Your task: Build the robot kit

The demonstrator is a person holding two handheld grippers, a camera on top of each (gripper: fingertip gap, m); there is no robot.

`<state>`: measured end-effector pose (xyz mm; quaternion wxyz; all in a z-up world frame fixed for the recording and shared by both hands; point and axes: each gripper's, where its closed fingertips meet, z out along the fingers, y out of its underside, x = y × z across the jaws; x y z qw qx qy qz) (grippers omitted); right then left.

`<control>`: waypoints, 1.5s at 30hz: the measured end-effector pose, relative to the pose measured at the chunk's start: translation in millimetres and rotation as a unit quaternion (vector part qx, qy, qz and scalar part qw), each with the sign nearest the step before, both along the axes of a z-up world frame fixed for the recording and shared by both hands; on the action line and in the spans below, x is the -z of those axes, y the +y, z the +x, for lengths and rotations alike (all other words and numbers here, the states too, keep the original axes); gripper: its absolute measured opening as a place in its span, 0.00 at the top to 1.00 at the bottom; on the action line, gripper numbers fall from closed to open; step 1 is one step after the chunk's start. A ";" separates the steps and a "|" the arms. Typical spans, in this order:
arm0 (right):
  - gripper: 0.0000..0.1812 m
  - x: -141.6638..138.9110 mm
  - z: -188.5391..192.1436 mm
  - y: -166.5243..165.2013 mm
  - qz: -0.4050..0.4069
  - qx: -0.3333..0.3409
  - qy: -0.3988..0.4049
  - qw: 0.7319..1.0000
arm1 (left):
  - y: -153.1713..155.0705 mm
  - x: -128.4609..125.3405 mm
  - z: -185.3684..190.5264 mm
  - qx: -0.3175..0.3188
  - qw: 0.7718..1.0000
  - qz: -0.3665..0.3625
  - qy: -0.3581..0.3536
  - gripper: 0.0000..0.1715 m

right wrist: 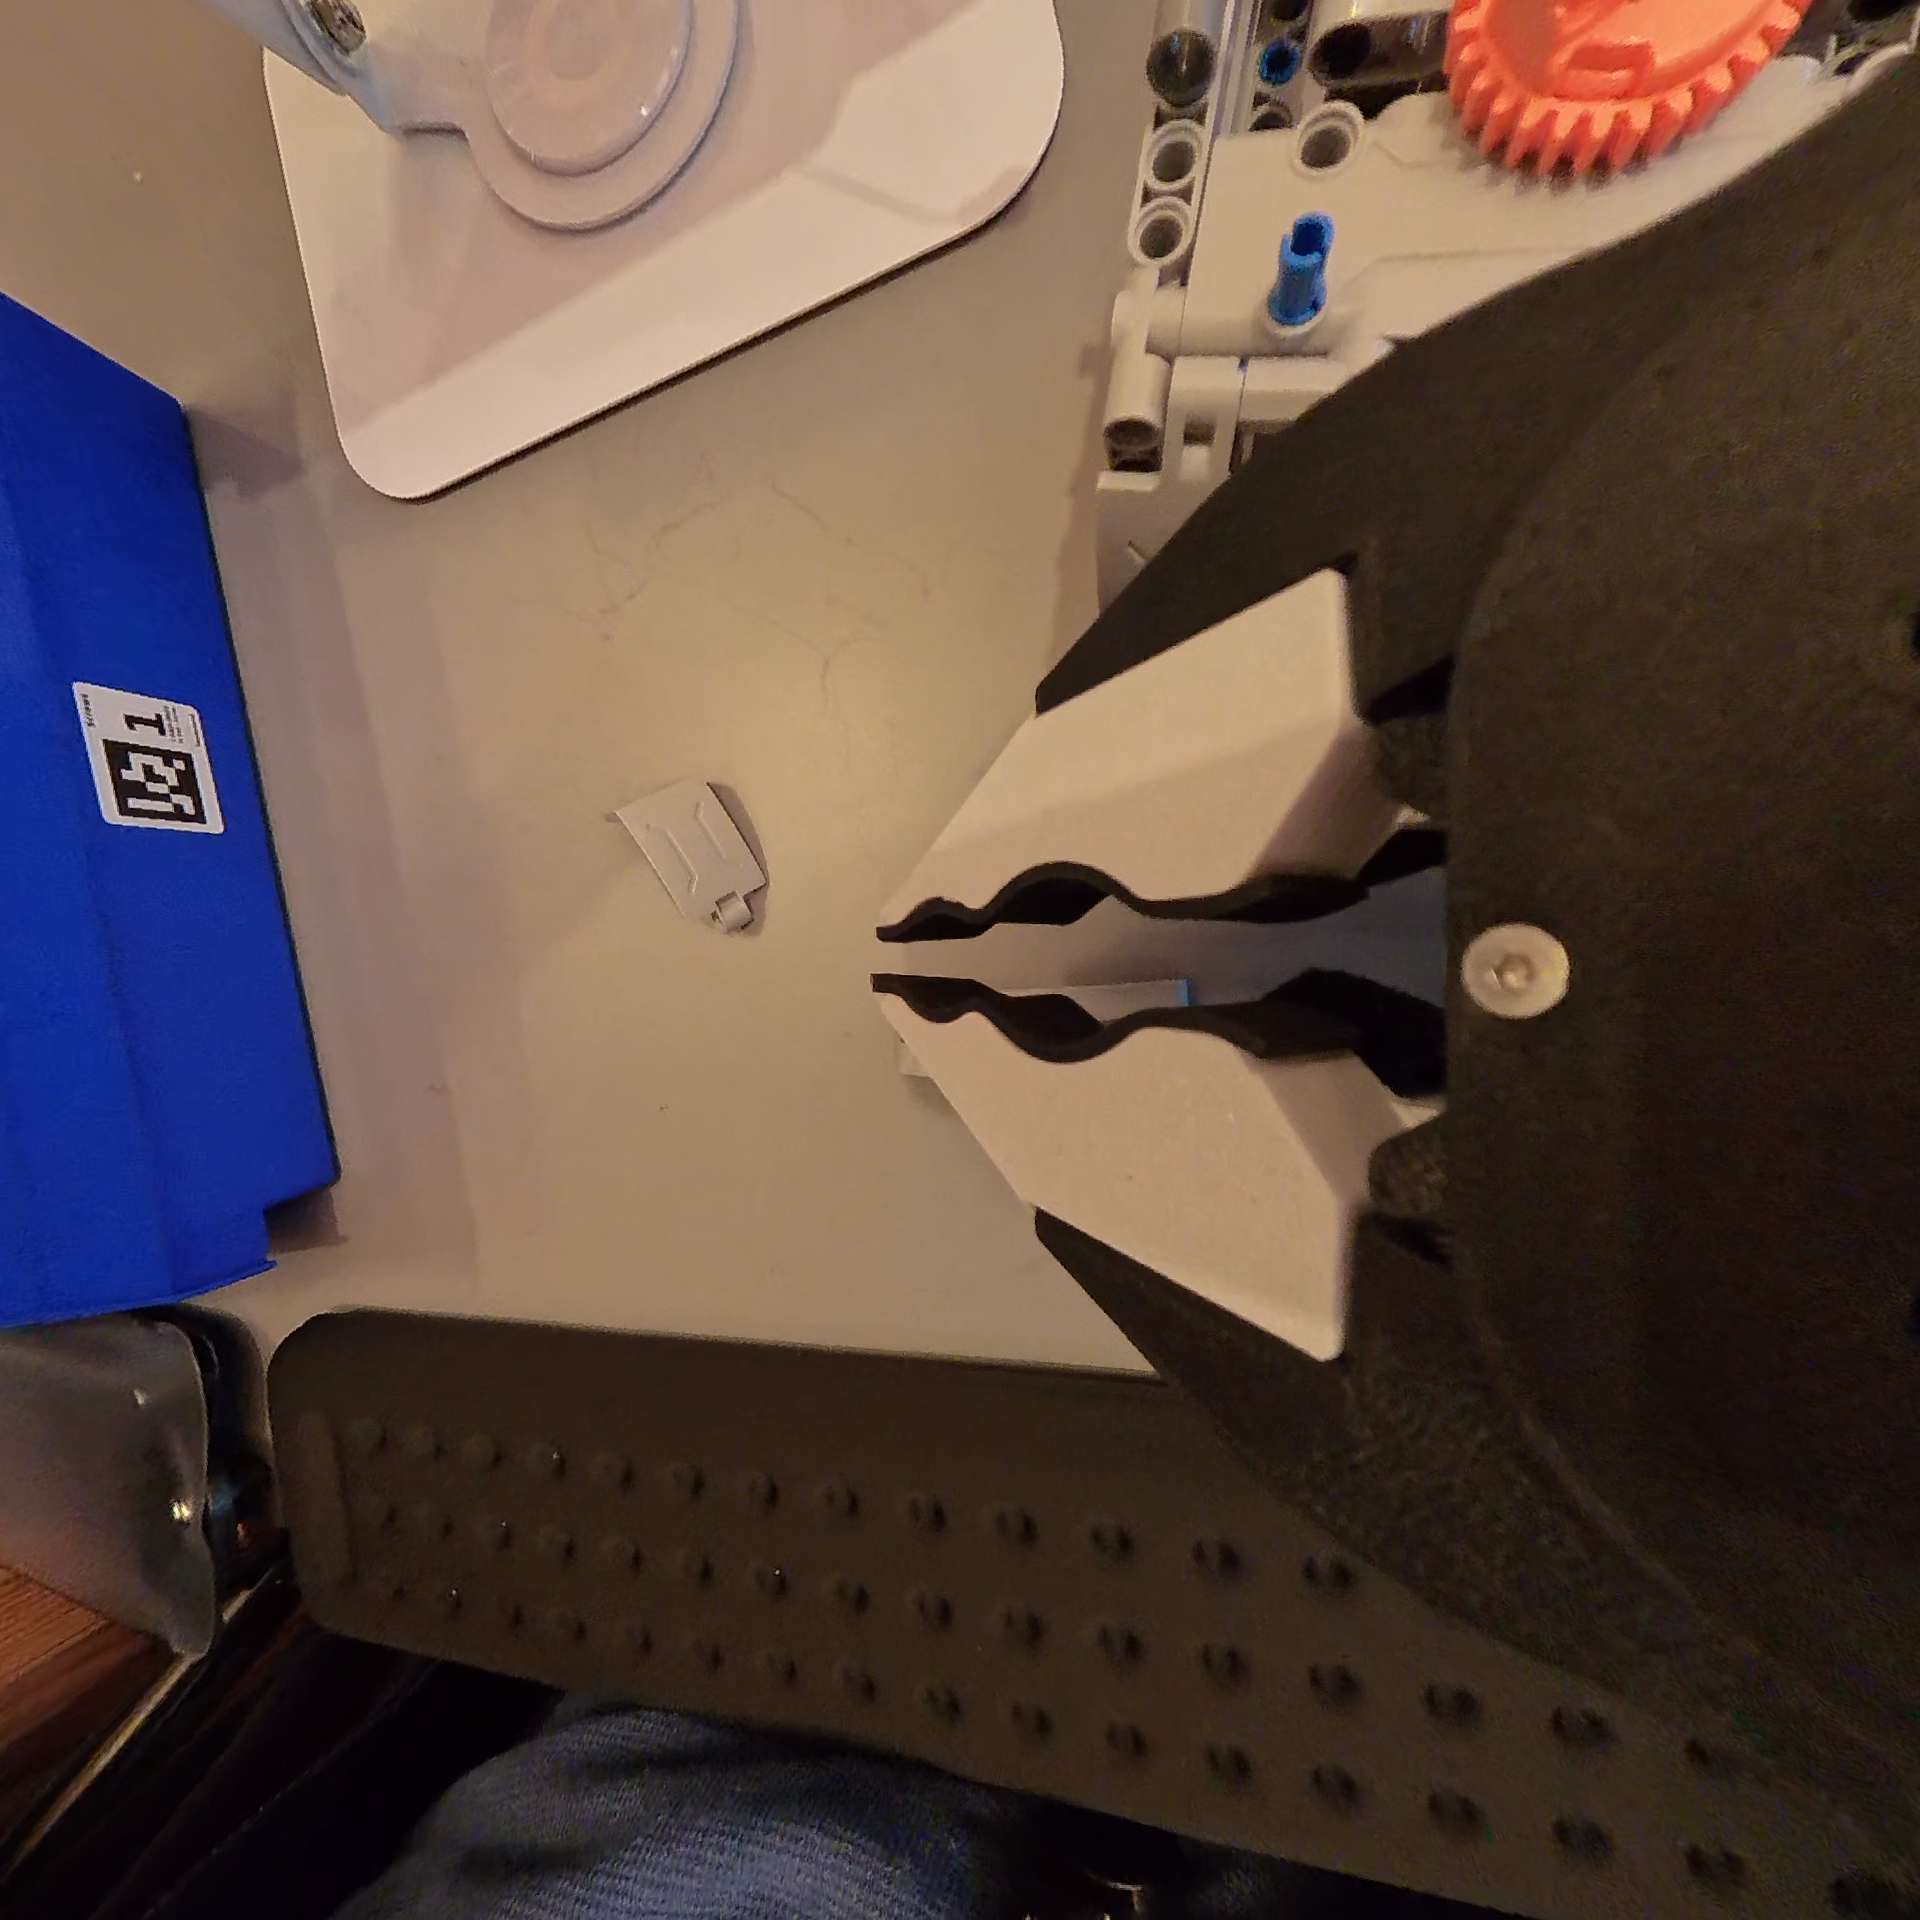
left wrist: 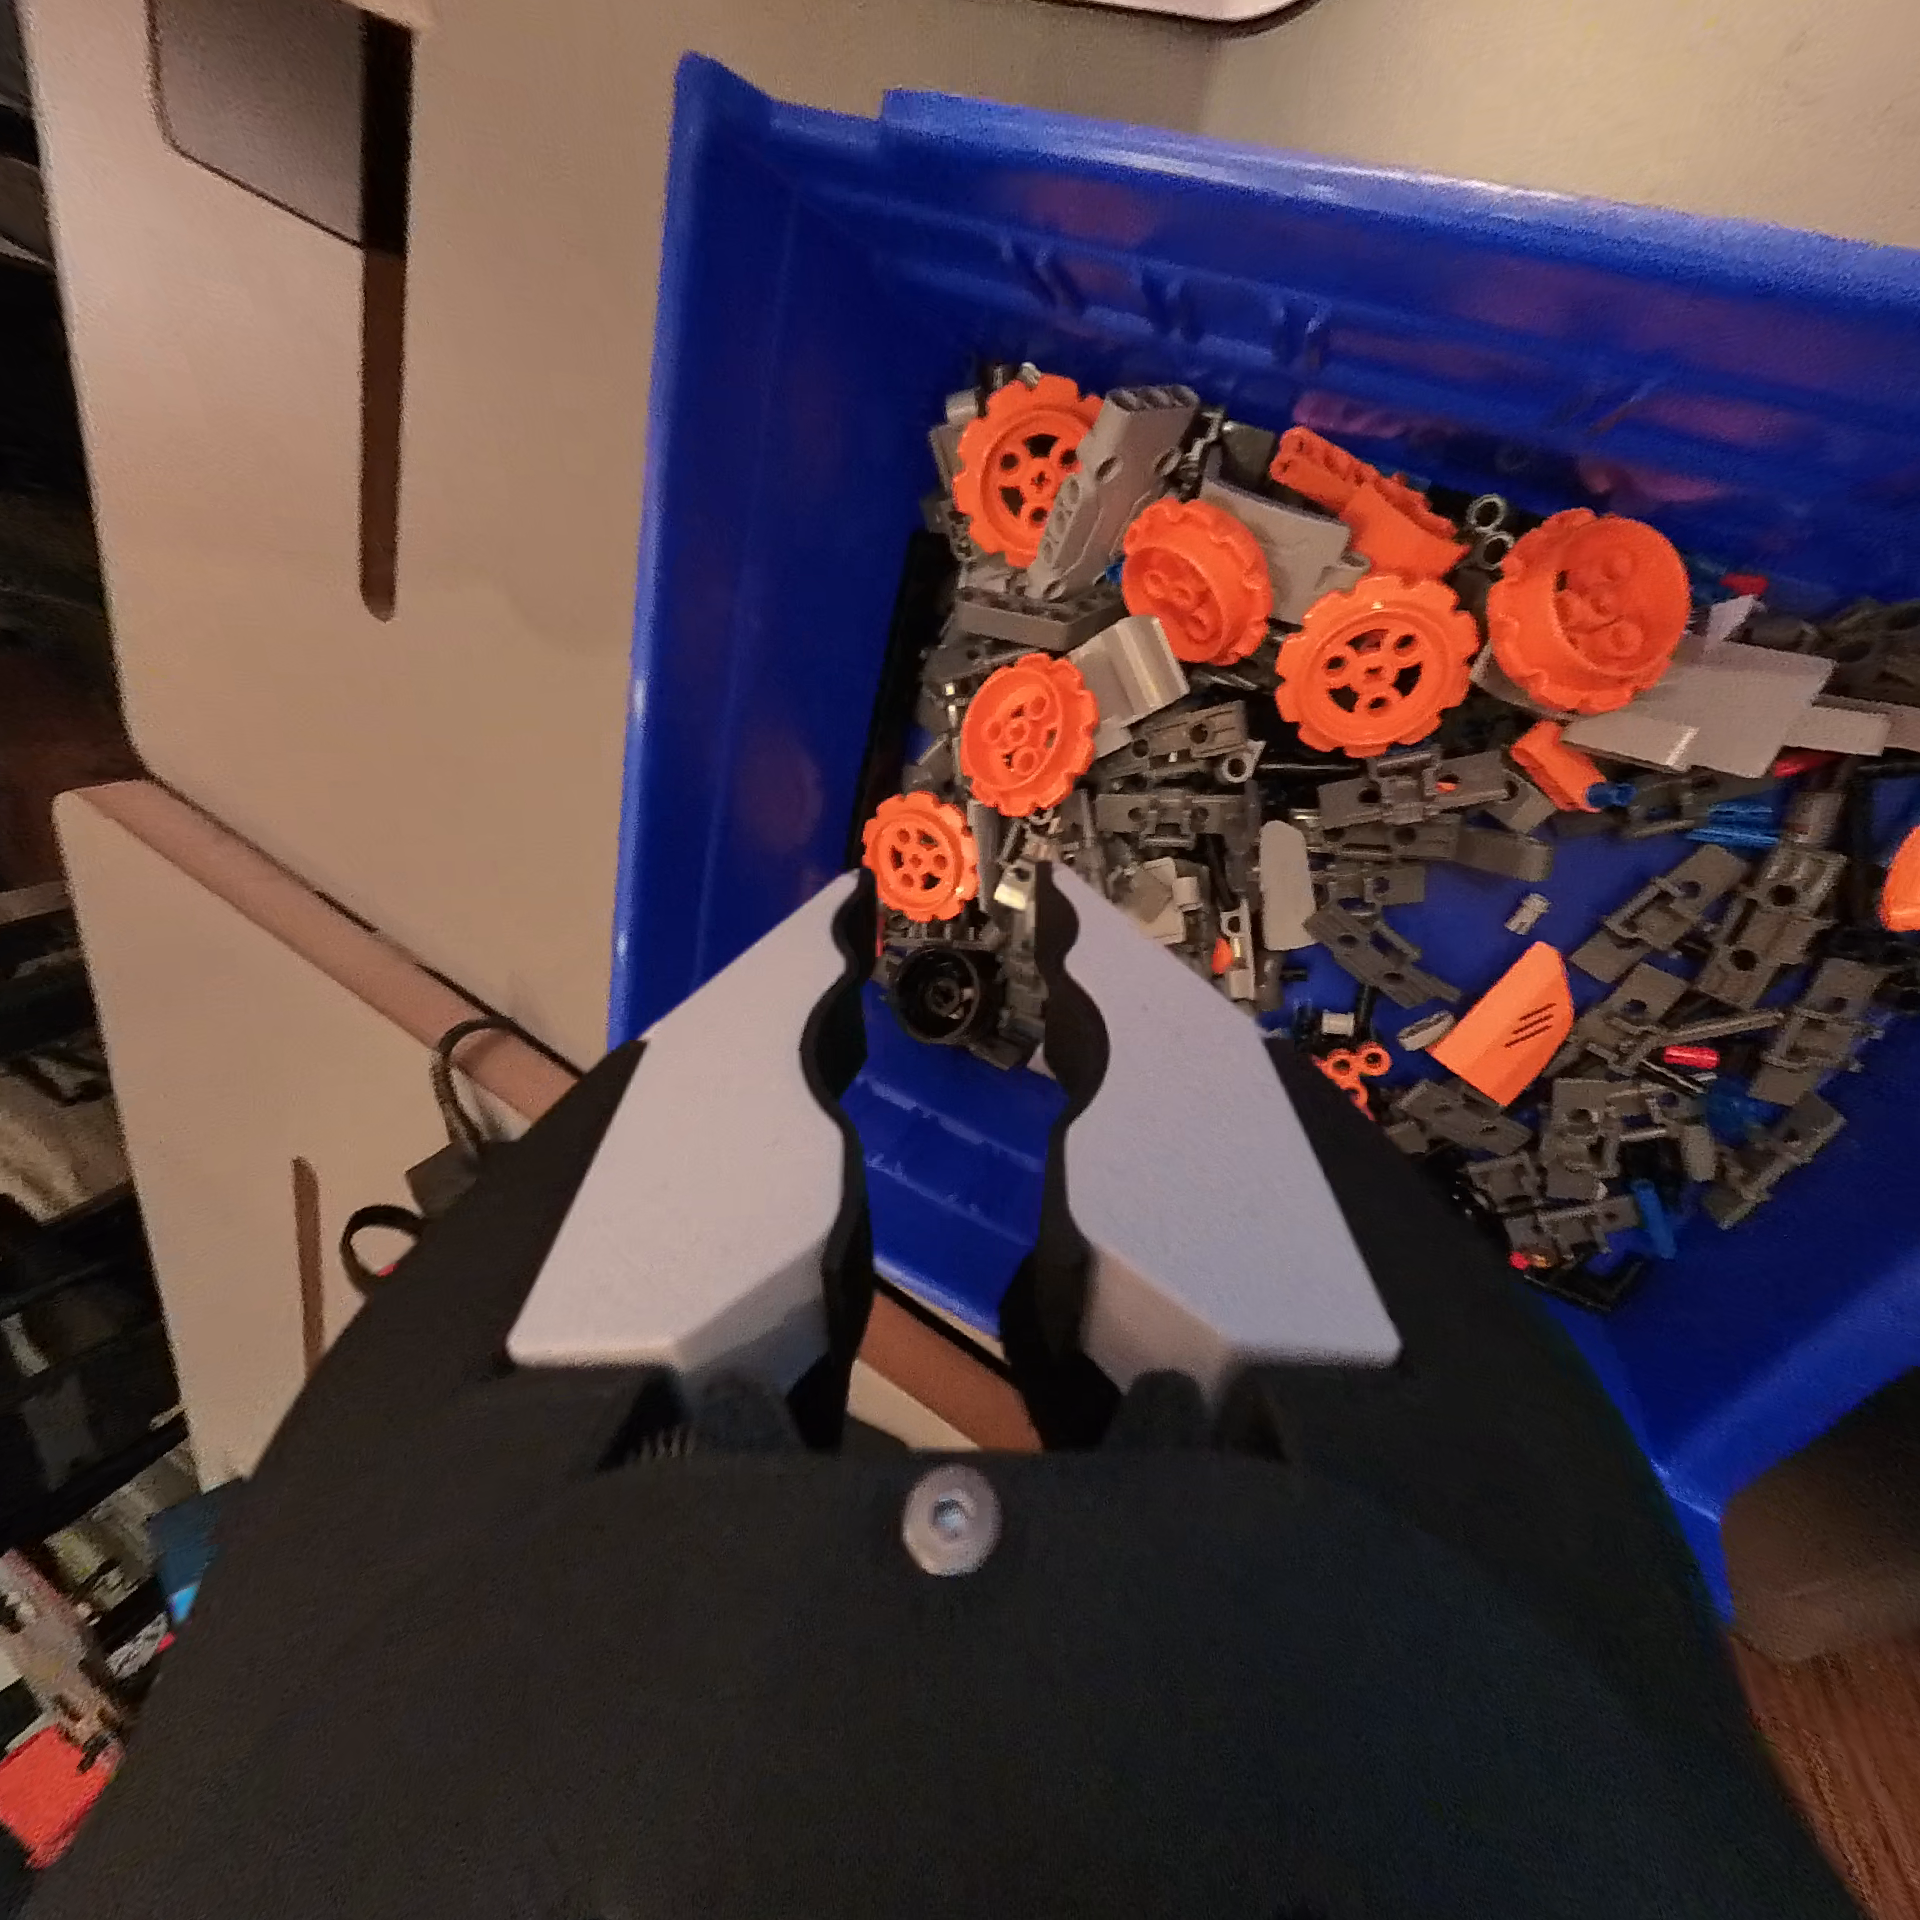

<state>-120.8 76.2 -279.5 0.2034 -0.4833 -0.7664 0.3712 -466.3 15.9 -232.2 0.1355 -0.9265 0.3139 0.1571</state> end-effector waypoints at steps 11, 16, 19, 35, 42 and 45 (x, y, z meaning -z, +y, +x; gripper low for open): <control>0.98 -0.6 0.7 0.0 0.006 0.000 0.003 1.000 | -15.5 38.1 2.4 -0.014 0.997 -0.073 -0.016 0.84; 0.98 -1.3 1.0 0.2 0.007 0.000 0.005 1.000 | -20.0 43.2 -0.7 -0.026 0.995 -0.095 -0.020 0.84; 0.98 -2.0 1.0 0.1 0.007 0.000 0.007 1.000 | -21.1 39.6 1.5 -0.028 0.995 -0.093 -0.037 0.83; 0.98 3.0 -0.4 1.2 0.003 -0.002 0.006 1.000 | -81.9 64.5 86.2 0.076 0.953 -0.250 -0.153 0.86; 0.99 2.5 -0.2 0.4 0.001 -0.004 0.007 1.000 | -101.9 82.3 116.2 0.114 0.937 -0.275 -0.182 0.87; 0.99 2.9 -0.4 0.6 0.001 -0.004 0.007 1.000 | -105.6 90.7 117.2 0.107 0.939 -0.273 -0.180 0.85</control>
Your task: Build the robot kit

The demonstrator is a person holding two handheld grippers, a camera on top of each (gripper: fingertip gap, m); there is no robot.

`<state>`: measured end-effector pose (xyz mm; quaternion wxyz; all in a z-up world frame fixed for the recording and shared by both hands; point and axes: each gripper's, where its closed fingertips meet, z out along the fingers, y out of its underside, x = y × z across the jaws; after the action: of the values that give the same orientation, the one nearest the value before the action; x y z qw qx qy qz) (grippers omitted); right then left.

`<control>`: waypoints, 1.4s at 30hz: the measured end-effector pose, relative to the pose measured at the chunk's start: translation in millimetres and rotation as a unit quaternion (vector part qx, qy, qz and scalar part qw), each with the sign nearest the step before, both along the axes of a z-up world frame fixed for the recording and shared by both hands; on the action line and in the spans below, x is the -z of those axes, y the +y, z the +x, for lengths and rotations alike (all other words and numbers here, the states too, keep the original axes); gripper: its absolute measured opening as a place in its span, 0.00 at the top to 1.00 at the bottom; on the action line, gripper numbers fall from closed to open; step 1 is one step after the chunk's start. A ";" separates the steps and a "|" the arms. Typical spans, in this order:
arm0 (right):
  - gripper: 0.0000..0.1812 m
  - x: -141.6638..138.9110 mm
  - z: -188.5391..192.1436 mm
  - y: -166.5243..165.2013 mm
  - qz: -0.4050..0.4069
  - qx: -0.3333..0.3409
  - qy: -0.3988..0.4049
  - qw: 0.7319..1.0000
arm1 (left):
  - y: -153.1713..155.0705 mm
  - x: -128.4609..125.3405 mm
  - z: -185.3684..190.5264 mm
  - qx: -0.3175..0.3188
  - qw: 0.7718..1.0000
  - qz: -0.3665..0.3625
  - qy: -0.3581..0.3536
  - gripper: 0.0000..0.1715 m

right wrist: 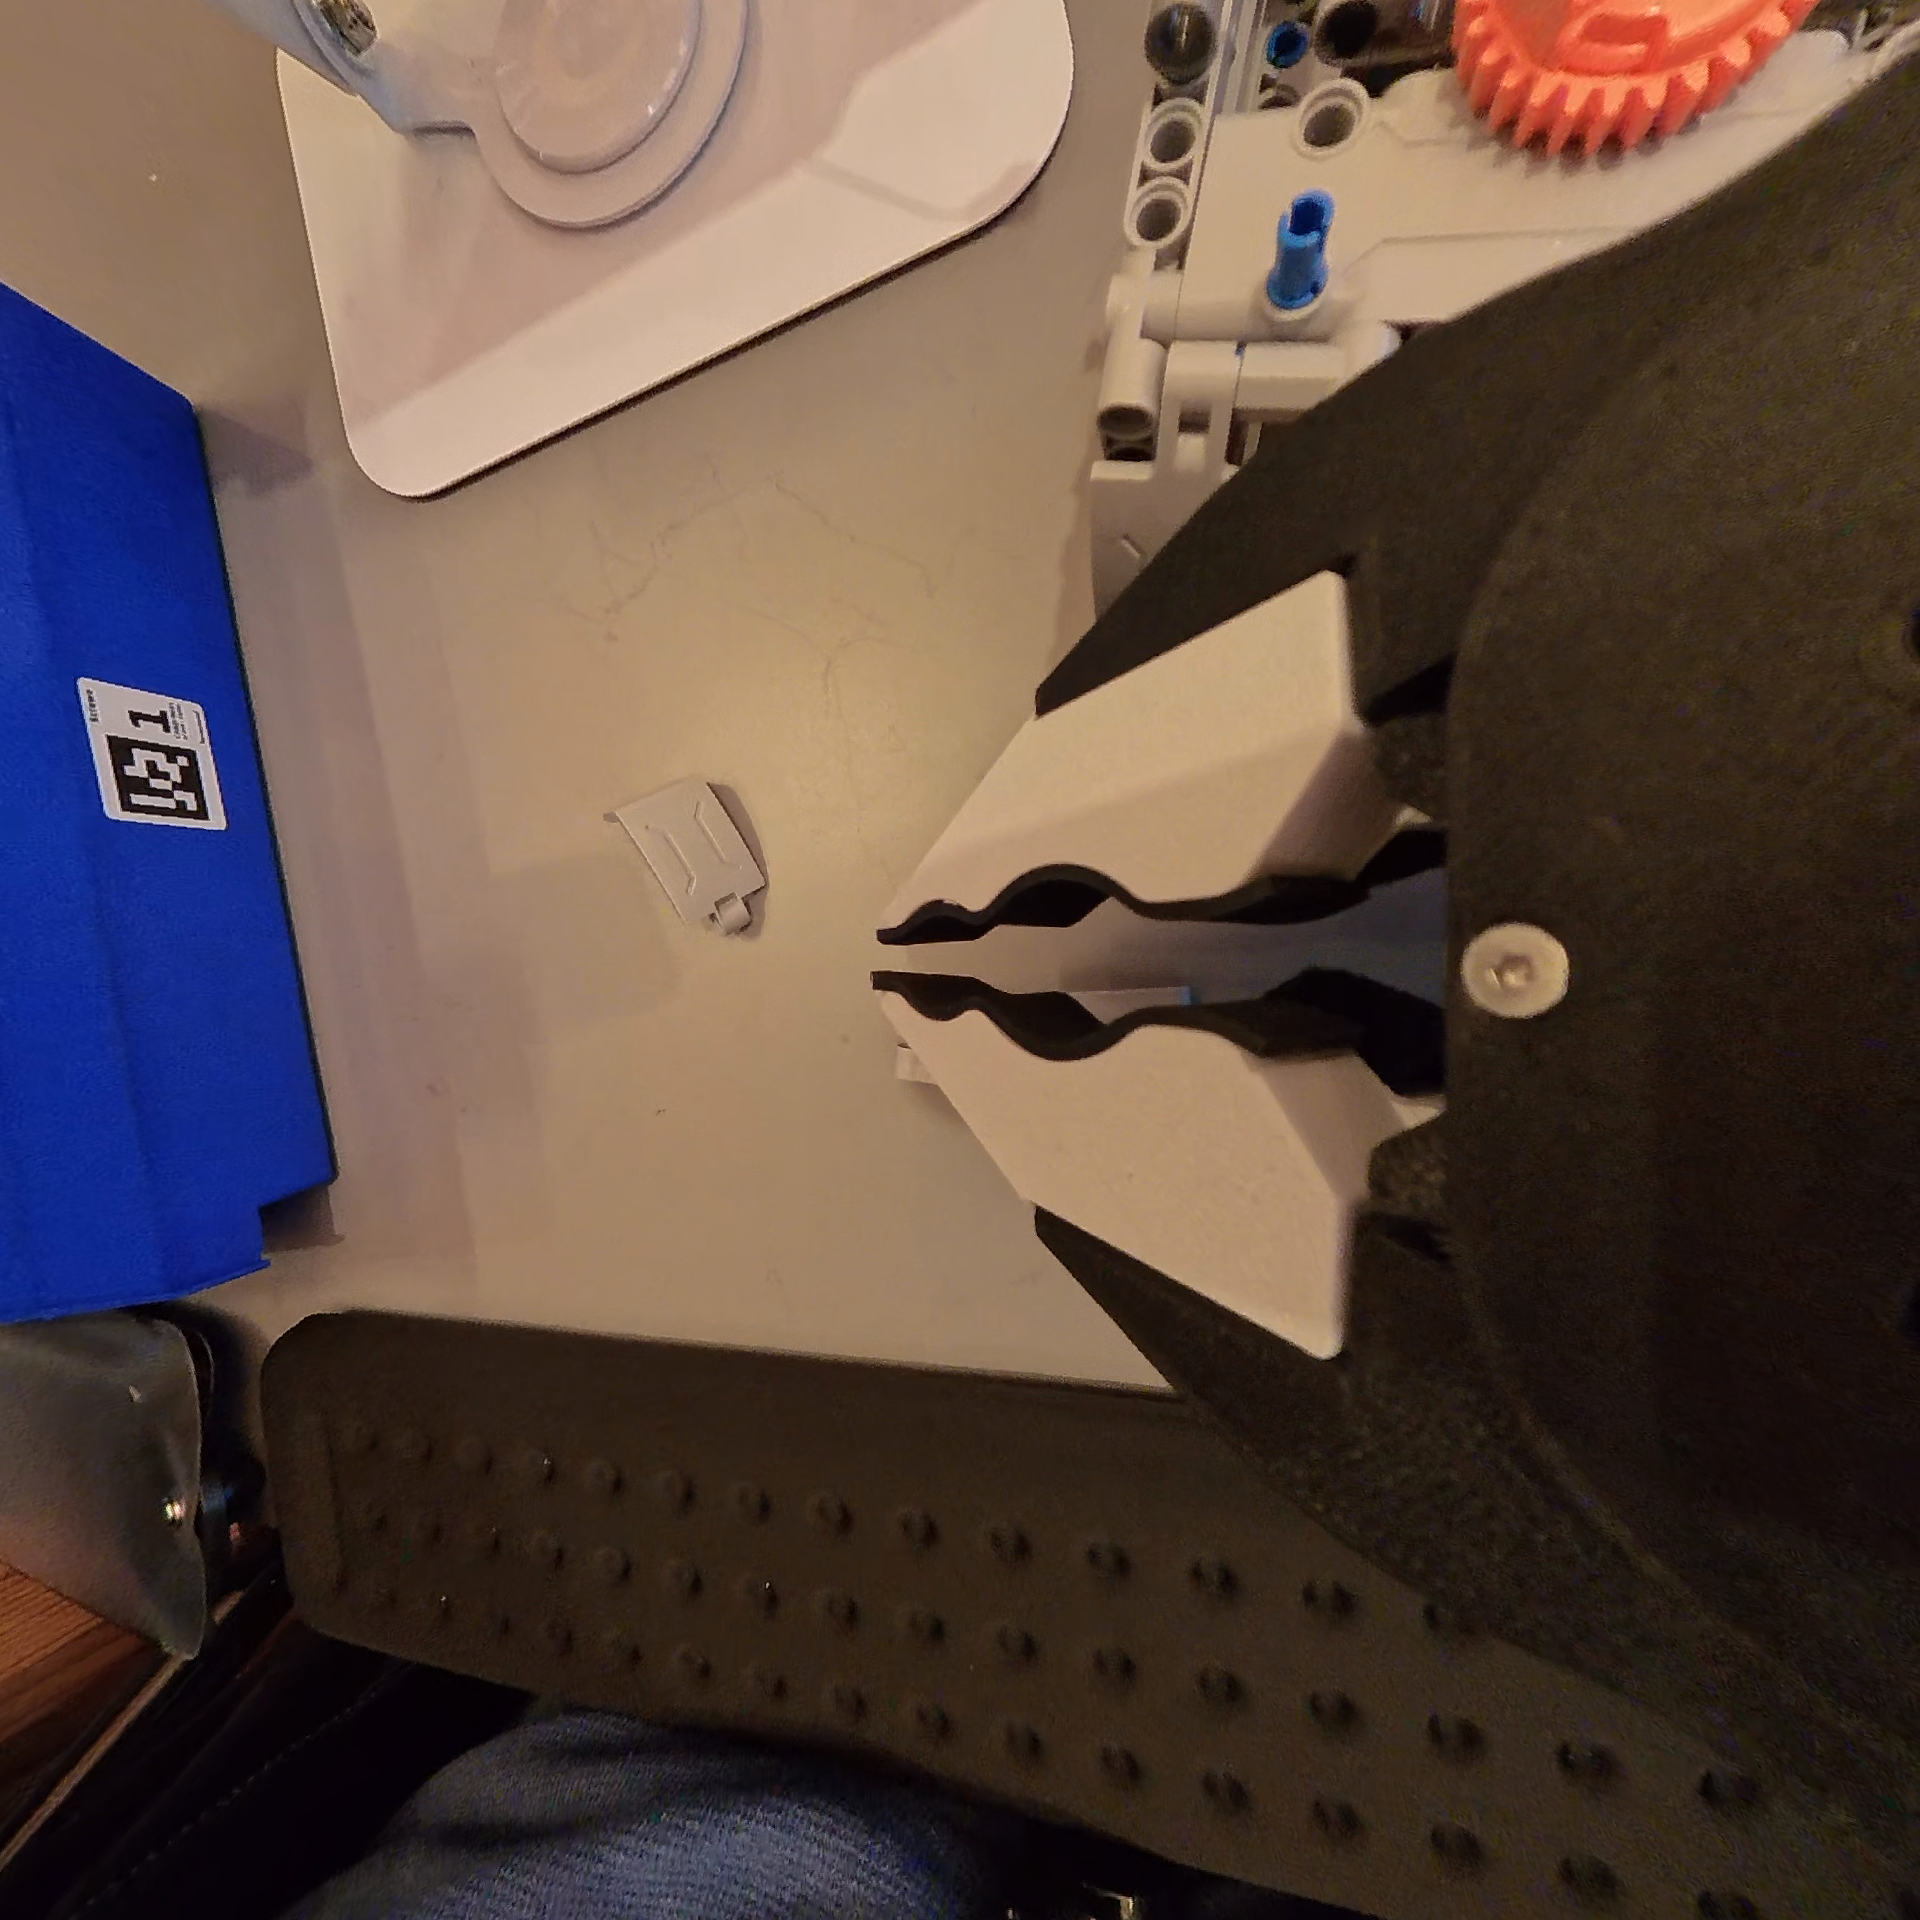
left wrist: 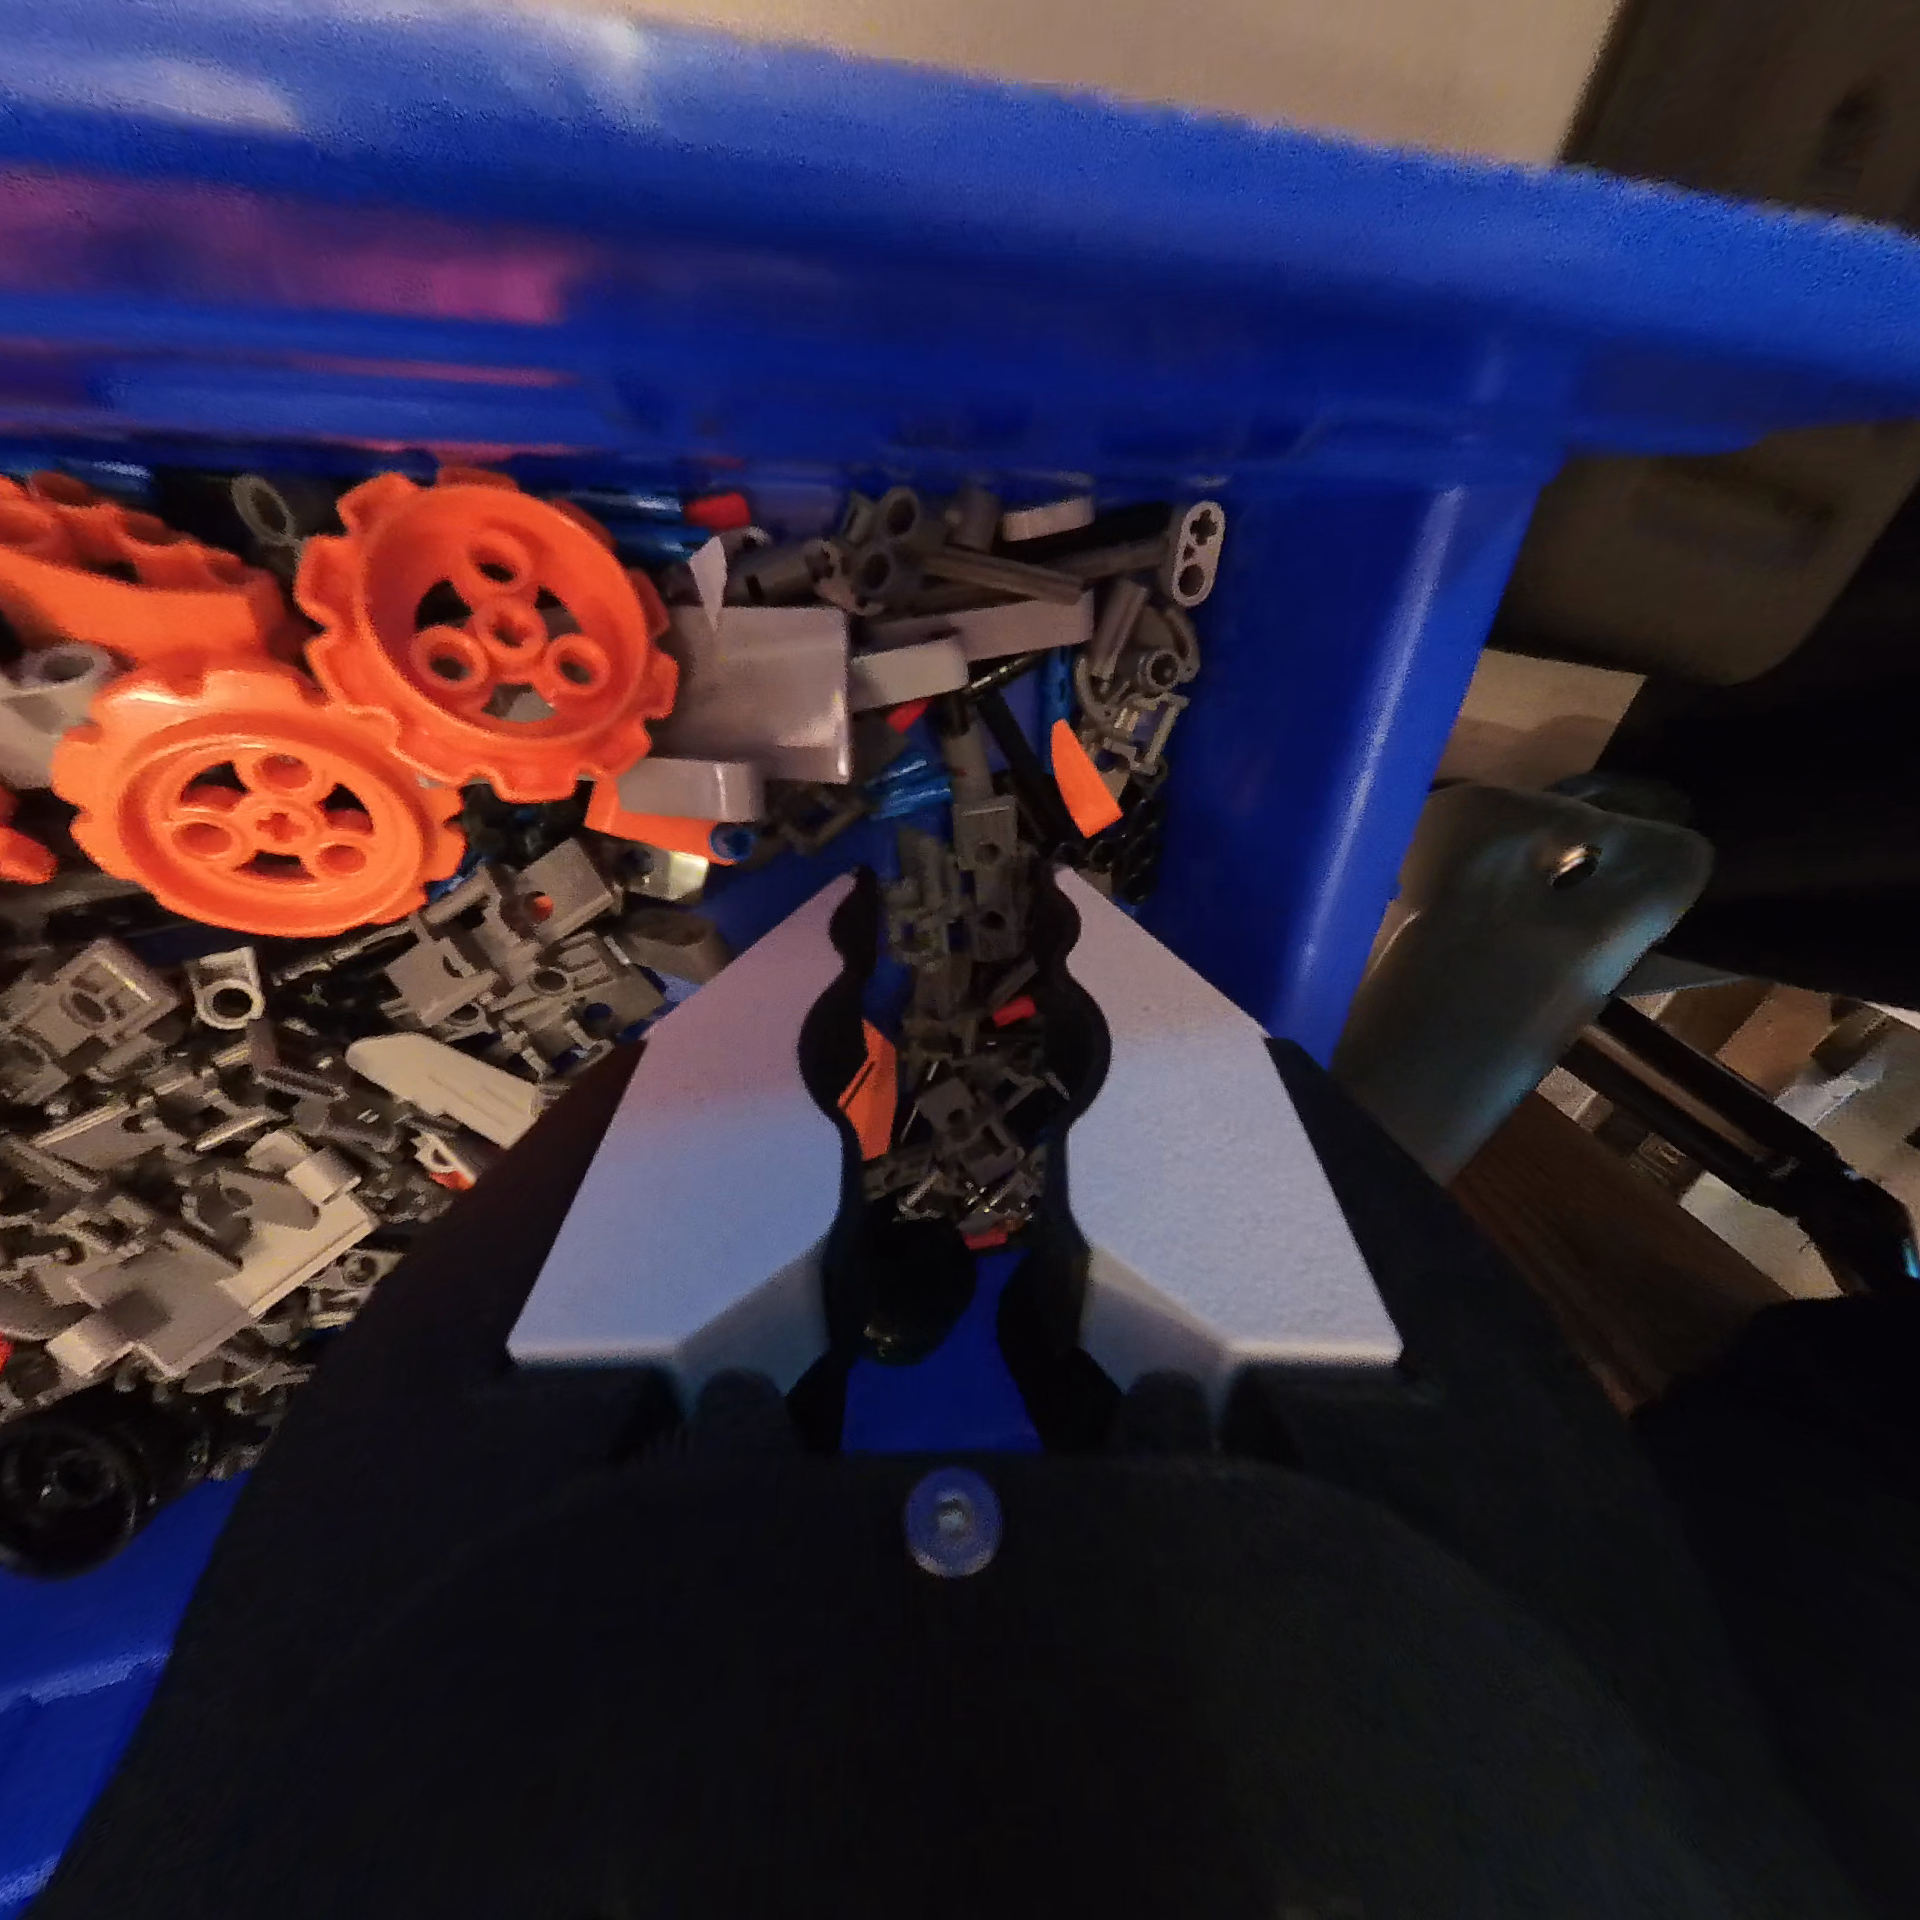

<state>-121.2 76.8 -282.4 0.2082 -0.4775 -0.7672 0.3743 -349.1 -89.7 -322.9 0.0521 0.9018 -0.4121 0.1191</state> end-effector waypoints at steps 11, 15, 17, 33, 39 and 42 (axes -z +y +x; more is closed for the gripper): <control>0.99 -0.2 -0.3 -0.2 0.001 0.000 0.002 1.000 | 23.2 1.9 -27.1 -0.028 0.993 0.097 0.064 0.91; 0.99 -0.7 0.0 -0.6 0.001 -0.001 0.002 1.000 | 34.1 -17.0 -32.3 -0.060 0.987 0.142 0.052 0.89; 0.99 -1.0 0.0 -0.8 0.002 -0.001 0.003 1.000 | 27.4 -23.0 -24.6 -0.054 0.989 0.134 0.032 0.89; 0.99 -5.6 2.0 -7.2 0.003 -0.011 0.011 1.000 | -9.6 5.0 -9.1 -0.074 0.995 0.058 0.038 0.90; 0.99 -7.9 2.2 -6.9 0.003 -0.010 0.015 1.000 | -9.2 5.0 -7.6 -0.076 0.995 0.064 0.031 0.92; 0.99 -9.0 1.9 -7.3 0.002 -0.010 0.017 1.000 | -3.9 -2.5 -5.9 -0.078 0.993 0.085 0.013 0.92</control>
<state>-119.3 69.5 -273.4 0.2189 -0.4628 -0.7691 0.3826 -355.0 -93.6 -320.4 -0.0285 0.9337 -0.3487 0.0755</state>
